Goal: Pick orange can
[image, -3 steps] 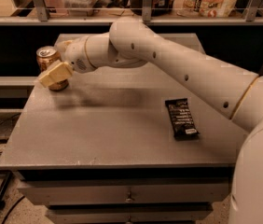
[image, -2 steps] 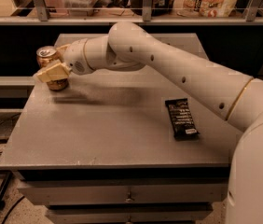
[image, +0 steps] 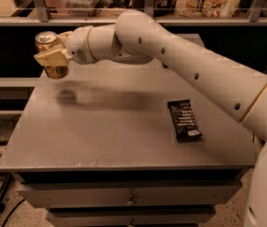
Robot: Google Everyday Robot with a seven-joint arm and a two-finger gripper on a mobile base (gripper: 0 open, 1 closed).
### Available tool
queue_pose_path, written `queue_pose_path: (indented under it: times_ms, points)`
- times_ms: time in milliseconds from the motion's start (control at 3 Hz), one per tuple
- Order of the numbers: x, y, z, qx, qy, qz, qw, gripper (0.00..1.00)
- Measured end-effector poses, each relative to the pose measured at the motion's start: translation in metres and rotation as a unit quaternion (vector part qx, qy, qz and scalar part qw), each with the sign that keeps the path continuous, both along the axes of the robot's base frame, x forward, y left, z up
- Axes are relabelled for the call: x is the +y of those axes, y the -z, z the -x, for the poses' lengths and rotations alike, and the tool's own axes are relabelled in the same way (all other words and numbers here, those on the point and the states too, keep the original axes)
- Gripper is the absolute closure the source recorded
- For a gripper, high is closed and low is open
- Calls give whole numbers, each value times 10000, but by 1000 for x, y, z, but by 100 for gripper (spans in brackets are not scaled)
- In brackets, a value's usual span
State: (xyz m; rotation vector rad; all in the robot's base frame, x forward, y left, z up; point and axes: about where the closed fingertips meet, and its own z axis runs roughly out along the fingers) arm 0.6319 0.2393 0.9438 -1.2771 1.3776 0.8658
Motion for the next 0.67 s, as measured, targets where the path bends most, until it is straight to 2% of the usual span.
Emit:
queue_pose_path:
  times_ms: [333,667]
  points:
    - [-17,-62,5,-385,-42,-112,9992,100]
    - [-42,-146,19,-1056,-106,-291,9939,100]
